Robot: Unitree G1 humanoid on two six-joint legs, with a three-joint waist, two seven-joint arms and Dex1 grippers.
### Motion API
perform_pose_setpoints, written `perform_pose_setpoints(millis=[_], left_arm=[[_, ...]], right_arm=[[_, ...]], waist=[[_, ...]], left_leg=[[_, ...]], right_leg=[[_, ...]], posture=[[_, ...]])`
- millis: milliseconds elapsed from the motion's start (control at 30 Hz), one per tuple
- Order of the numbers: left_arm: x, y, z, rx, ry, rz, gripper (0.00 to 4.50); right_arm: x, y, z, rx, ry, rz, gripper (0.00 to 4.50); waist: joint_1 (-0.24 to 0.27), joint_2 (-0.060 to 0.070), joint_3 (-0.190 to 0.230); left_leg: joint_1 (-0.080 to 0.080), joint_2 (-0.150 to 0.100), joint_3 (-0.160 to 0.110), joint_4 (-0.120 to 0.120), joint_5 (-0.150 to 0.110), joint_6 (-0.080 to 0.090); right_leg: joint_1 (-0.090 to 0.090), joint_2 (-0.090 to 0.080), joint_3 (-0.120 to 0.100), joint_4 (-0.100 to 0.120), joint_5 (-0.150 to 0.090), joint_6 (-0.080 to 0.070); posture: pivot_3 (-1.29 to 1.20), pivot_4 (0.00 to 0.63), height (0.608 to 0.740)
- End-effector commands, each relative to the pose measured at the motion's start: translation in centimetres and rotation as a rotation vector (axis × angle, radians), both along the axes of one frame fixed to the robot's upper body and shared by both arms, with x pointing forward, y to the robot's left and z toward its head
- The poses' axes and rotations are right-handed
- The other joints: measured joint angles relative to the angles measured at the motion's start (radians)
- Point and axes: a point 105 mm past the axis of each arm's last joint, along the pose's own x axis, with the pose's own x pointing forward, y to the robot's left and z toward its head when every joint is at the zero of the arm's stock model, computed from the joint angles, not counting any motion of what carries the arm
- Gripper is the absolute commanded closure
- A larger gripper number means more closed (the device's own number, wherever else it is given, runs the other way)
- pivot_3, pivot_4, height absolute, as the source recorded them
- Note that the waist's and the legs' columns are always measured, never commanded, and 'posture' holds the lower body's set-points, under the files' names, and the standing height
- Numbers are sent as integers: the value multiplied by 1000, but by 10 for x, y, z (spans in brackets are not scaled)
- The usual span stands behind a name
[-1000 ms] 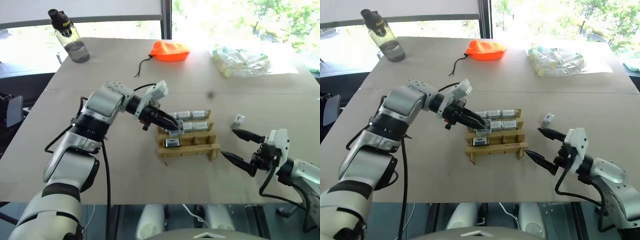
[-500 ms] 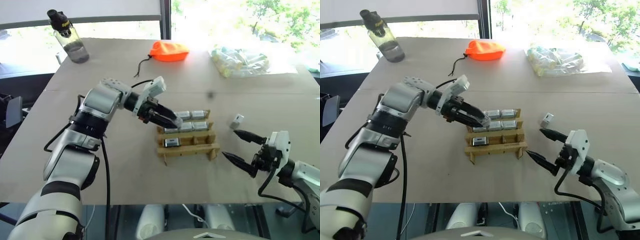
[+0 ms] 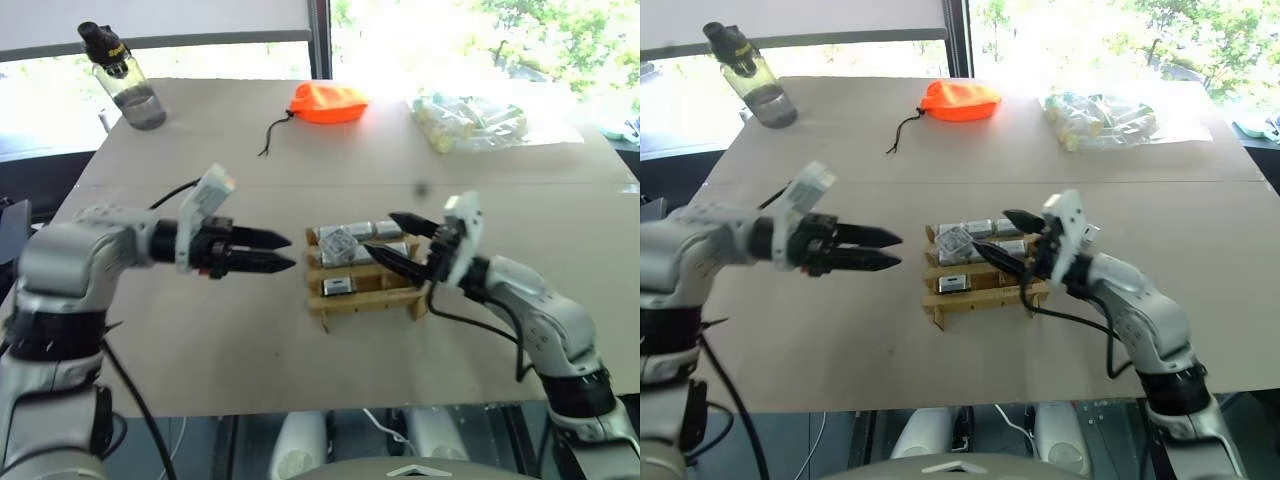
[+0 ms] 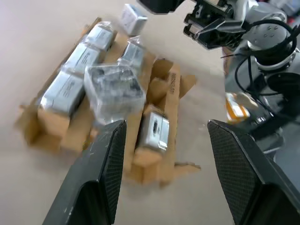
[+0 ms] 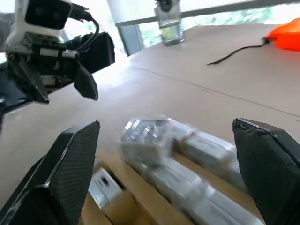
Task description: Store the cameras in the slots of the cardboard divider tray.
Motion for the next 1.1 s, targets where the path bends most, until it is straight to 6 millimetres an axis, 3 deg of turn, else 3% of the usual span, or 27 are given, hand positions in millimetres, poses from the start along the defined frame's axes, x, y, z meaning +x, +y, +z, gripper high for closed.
perform_pose_setpoints(millis=[33,267,500,667,1100], left_arm=[[-17,1,13,-6,-50,44,1676],[-28,6,8,-6,-54,158,1676],[-30,2,8,-16,-51,173,1676],[-28,0,9,-18,-50,174,1676],[-23,-2,9,-9,-47,164,1676]], right_arm=[[4,11,-2,-10,54,21,0],[15,27,-23,-146,74,18,0],[25,28,-16,-47,197,-47,0],[24,28,-24,-125,197,-49,0],[1,30,-23,-236,-113,174,0]], waist=[[14,-1,0],[17,-1,-1],[6,-2,-2],[3,-2,-2],[-7,-2,-2]], left_leg=[[-1,-1,-1,0,0,0],[0,-2,-1,0,0,0],[3,-1,0,-1,1,-1],[3,-1,0,-1,1,-1],[3,-1,1,-2,1,-1]], right_leg=[[0,-1,-1,0,0,0],[1,-1,-2,0,0,0],[1,0,-1,3,0,0],[1,-1,-1,3,0,0],[1,0,-2,1,0,0]], posture=[[0,150,726],[0,150,726],[0,150,726],[0,150,726],[0,150,726]])
